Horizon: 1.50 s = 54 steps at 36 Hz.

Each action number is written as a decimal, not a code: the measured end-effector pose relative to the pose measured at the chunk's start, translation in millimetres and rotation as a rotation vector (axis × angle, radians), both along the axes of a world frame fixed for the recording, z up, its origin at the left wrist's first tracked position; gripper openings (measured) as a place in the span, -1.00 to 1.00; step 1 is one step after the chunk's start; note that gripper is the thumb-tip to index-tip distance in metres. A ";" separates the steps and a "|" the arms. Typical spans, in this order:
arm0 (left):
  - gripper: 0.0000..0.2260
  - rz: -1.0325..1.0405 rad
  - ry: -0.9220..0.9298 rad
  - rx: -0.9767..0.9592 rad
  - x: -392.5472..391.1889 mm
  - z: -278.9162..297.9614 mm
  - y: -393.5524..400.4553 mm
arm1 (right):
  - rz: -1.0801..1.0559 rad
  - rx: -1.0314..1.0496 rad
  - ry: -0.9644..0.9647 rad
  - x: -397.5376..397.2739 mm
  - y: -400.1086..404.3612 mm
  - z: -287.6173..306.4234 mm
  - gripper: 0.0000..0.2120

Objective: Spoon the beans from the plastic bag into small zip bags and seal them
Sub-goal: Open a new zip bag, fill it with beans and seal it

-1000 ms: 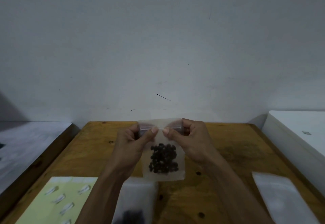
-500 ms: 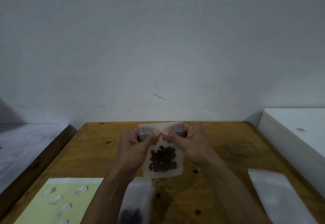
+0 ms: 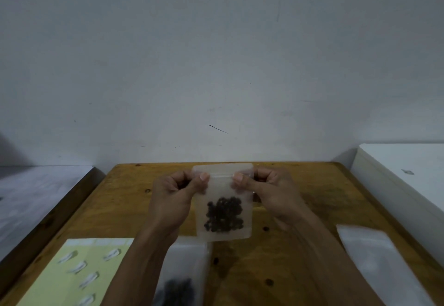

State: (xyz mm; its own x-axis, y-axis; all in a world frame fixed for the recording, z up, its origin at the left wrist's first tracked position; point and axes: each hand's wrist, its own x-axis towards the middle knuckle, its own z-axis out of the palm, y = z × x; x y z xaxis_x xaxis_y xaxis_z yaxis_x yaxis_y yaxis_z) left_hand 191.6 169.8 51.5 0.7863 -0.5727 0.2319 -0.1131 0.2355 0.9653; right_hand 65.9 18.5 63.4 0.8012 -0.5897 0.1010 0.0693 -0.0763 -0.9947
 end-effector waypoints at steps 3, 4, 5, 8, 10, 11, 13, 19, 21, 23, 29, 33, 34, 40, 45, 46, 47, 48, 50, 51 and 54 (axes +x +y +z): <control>-0.77 0.009 -0.007 0.004 -1.6 0.6 2.6 | 0.045 0.004 0.012 -4.8 1.4 2.4 -0.70; -0.77 0.007 -0.004 0.008 -2.1 1.6 4.1 | 0.061 -0.007 0.025 -6.8 2.1 3.7 -0.72; -0.77 0.000 -0.001 0.019 -2.9 2.5 5.6 | 0.068 -0.012 0.036 -8.7 2.5 4.5 -0.74; -0.80 -0.046 0.026 0.072 -7.5 4.8 9.4 | 0.045 0.008 0.045 -14.3 4.8 5.6 -0.78; -0.83 -0.074 0.062 0.116 -12.2 5.1 12.5 | 0.029 0.026 0.051 -18.9 8.1 4.7 -0.78; -0.84 -0.083 0.076 0.138 -14.7 4.5 14.8 | 0.024 0.040 0.053 -22.1 10.0 3.5 -0.78; -0.87 -0.099 0.091 0.193 -20.9 2.3 20.2 | 0.009 0.044 0.068 -30.2 14.3 -0.7 -0.80; -0.85 -0.115 -0.093 0.517 -40.8 -17.1 31.6 | -0.003 0.011 0.239 -63.4 26.1 -29.3 -0.90; -0.82 -0.121 -0.184 0.651 -45.1 -28.7 32.8 | 0.002 -0.012 0.350 -69.9 29.7 -42.0 -0.90; -0.82 -0.108 -0.266 0.765 -47.6 -39.5 32.6 | 0.013 -0.054 0.459 -72.4 32.8 -54.7 -0.89; -0.78 -0.056 -0.357 0.896 -52.4 -54.4 25.1 | -0.053 -0.173 0.597 -69.8 38.7 -74.4 -0.95; -0.78 -0.006 -0.420 0.945 -53.3 -55.2 16.0 | -0.123 -0.311 0.568 -62.1 38.1 -74.6 -0.93; -0.76 0.006 -0.435 0.950 -52.9 -55.7 13.9 | -0.130 -0.328 0.565 -60.2 37.8 -75.3 -0.92; -0.67 0.020 -0.539 0.986 -51.1 -59.1 -1.3 | -0.181 -0.431 0.530 -50.7 33.2 -85.8 -0.88; -0.61 0.047 -0.626 1.009 -51.5 -59.9 -5.7 | -0.190 -0.531 0.533 -44.0 31.2 -90.2 -0.75; -0.60 0.045 -0.633 1.017 -51.6 -60.0 -5.3 | -0.183 -0.555 0.540 -43.1 30.6 -91.4 -0.73; -0.59 0.044 -0.641 1.020 -51.5 -60.5 -4.8 | -0.170 -0.574 0.540 -42.9 30.8 -91.8 -0.71; -0.59 0.044 -0.649 1.019 -51.4 -61.3 -4.0 | -0.152 -0.591 0.538 -43.1 31.6 -92.1 -0.70; -0.59 0.044 -0.665 1.004 -51.4 -63.7 -1.3 | -0.125 -0.629 0.526 -43.9 33.5 -94.1 -0.69; -0.59 0.045 -0.669 0.993 -51.3 -64.9 0.3 | -0.121 -0.643 0.523 -43.8 34.6 -95.7 -0.68; -0.56 0.038 -0.677 0.986 -50.4 -66.9 5.0 | -0.132 -0.667 0.525 -43.2 38.7 -99.2 -0.65</control>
